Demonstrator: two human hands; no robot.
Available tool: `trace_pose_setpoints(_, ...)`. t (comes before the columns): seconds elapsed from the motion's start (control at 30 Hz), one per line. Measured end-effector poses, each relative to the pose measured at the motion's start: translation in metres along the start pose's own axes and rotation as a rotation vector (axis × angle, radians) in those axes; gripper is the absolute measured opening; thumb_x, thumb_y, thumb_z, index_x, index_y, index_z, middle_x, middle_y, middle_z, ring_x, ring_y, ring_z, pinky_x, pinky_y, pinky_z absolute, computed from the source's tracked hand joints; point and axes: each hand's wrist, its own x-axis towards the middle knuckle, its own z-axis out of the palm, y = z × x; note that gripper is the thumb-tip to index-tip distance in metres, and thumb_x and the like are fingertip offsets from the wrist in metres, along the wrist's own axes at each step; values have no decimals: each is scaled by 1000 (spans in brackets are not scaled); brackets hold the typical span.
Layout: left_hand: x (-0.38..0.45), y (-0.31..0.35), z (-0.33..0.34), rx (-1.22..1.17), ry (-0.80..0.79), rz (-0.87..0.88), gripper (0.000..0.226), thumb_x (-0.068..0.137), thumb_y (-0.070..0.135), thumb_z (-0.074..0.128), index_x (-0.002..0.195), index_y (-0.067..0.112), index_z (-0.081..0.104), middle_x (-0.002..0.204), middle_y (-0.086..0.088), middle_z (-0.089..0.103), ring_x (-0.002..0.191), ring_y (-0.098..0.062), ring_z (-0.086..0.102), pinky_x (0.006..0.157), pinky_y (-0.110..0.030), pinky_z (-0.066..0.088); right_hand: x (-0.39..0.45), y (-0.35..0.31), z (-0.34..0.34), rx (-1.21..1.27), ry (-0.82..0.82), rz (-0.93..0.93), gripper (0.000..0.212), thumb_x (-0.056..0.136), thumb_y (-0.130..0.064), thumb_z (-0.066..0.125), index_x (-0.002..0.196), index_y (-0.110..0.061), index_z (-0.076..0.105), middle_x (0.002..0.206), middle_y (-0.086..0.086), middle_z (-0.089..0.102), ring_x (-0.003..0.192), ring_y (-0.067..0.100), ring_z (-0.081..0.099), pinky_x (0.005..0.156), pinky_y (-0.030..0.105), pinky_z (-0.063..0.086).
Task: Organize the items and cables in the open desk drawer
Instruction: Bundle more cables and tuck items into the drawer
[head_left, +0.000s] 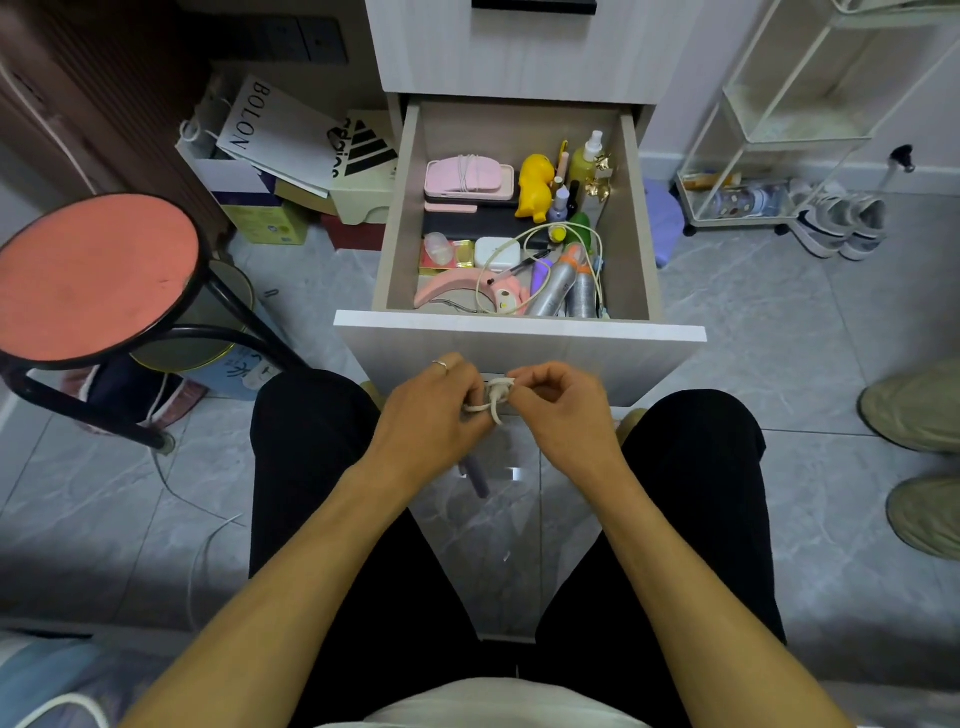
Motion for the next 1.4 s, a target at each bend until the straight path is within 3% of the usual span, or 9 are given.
trace_pose_setpoints(0.13,-1,1,3,-411,14,-158,34,85,16,71,62,22,45,83,-2,64,76,-18,60,69,-30,51,-1,-5,1,51,21,-58,18,79,-3,69,73,-21,67,83,-13,70,72,5,67,67,17,54)
trace_pose_setpoints(0.23,-4,2,2,-611,-85,-240,27,86,16,70,65,17,52,72,-13,64,63,-21,56,63,-35,50,-2,-4,-1,71,-4,-77,15,80,-3,69,76,-17,68,87,-9,71,73,5,68,67,15,53)
trace_pose_setpoints(0.4,-1,-4,-3,-1049,-103,-495,12,89,20,66,77,23,68,75,-3,68,74,-20,63,69,-33,50,1,-4,-4,125,-46,-90,8,80,-1,72,79,-9,69,91,-2,72,74,5,68,68,17,54)
trace_pose_setpoints(0.6,2,-1,-4,-962,-140,-487,12,87,8,70,98,6,69,83,-6,75,78,-15,71,73,-24,53,1,2,-11,147,-91,-51,10,83,-2,70,80,-11,70,89,-3,74,80,12,71,72,22,56)
trace_pose_setpoints(0.77,-4,1,3,-893,51,-474,10,83,7,75,86,16,70,76,2,75,74,-10,72,67,-18,53,-1,-1,-17,156,-200,5,9,87,-12,70,91,-16,76,93,-1,76,91,16,71,88,31,56)
trace_pose_setpoints(0.87,-6,5,8,-787,170,-455,11,81,11,78,84,19,70,79,4,74,76,-7,72,67,-16,54,-6,-4,-17,79,-269,-15,14,83,-19,75,96,-25,74,92,-7,75,89,8,71,85,25,56)
trace_pose_setpoints(1.03,-5,18,7,-734,216,-514,8,79,17,80,79,19,71,74,3,73,66,-9,71,52,-24,56,-1,0,-13,-171,-100,-94,10,86,-15,71,94,-17,77,84,-5,75,79,6,70,80,35,58)
trace_pose_setpoints(1.27,-10,19,9,-720,375,-441,6,81,11,77,79,15,74,73,4,73,69,-8,70,65,-19,54,0,-6,-6,-655,-154,-367,18,92,-26,57,93,-19,74,76,2,70,69,22,62,67,41,53)
trace_pose_setpoints(1.4,-16,22,15,-502,438,-277,5,85,19,74,88,16,76,78,8,73,72,-4,69,70,-17,55,0,-8,-7,-399,-81,-176,5,84,-21,69,85,-20,74,76,-4,72,66,8,65,67,28,57)
